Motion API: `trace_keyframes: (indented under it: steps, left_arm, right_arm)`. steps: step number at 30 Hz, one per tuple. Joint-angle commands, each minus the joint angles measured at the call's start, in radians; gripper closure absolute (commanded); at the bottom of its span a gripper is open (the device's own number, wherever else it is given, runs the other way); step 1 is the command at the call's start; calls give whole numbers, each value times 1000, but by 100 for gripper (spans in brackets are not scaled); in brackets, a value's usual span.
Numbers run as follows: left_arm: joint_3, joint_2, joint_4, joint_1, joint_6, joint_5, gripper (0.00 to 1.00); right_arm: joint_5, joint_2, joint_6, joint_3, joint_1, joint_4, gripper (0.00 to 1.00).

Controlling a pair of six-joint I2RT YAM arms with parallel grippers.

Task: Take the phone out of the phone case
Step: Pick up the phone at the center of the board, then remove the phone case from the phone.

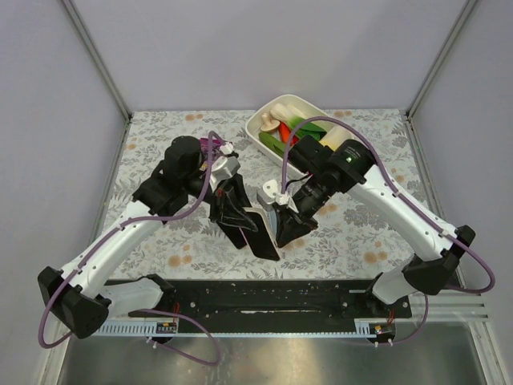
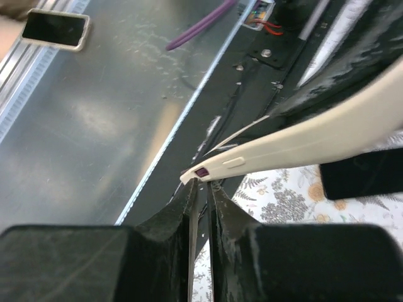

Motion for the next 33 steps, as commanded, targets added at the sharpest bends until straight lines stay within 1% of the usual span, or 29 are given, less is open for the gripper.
trace_keyframes:
  steps: [1,2,4,5,6,7,8,11,14,15,17,19,21,23,24,26,27,28,30,33]
  left_arm:
    - [-16,-19,-65,70,107,-152,100]
    - [-13,-28,-77,96,109,-172,100]
    - [-13,-44,-63,142,71,-191,100]
    - [-13,-54,-42,168,37,-198,100]
    - [-11,-59,-21,182,5,-206,100]
    - [-7,-65,-13,193,-2,-223,100]
    - [-2,-68,-5,201,-41,-249,100]
    - [4,-76,50,228,-130,-297,100]
    - [-17,-85,185,257,-279,-320,100]
    - [-17,-87,205,265,-322,-332,100]
    - [-8,-91,233,273,-376,-359,100]
    - [12,-94,227,274,-410,-402,100]
    - [24,-94,245,283,-456,-448,100]
    - [45,-87,250,299,-491,-488,100]
    - [55,-87,250,303,-509,-507,100]
    - [59,-84,300,320,-578,-533,100]
    - [61,-80,320,334,-626,-542,100]
    - [65,-76,337,337,-646,-550,100]
    - [68,-71,368,348,-683,-557,100]
    - [50,-76,443,348,-736,-554,100]
  right_arm:
    - [-3,-134,324,-58,-13,318,81]
    - [45,-164,381,-98,-13,405,77]
    - [124,-176,481,-95,-13,446,66]
    - [155,-182,507,-104,-14,472,58]
    - [187,-197,539,-119,-17,507,53]
    - [214,-216,580,-142,-17,559,52]
    - [241,-227,613,-152,-20,590,52]
    - [315,-238,693,-158,-26,648,39]
    - [431,-241,786,-179,-36,737,36]
    - [473,-235,817,-179,-42,762,36]
    - [496,-221,890,-181,-78,805,36]
    - [447,-208,969,-196,-129,860,36]
    - [401,-214,1042,-253,-181,965,35]
    - [386,-221,1060,-304,-190,1045,35]
    - [370,-213,1058,-304,-190,1050,35]
    - [366,-198,1088,-310,-197,1087,35]
    - [360,-362,1110,-326,-201,1116,35]
    - [353,-195,1130,-336,-210,1144,35]
    - [308,-173,1177,-337,-229,1179,35]
    - [216,-153,1256,-374,-247,1286,35]
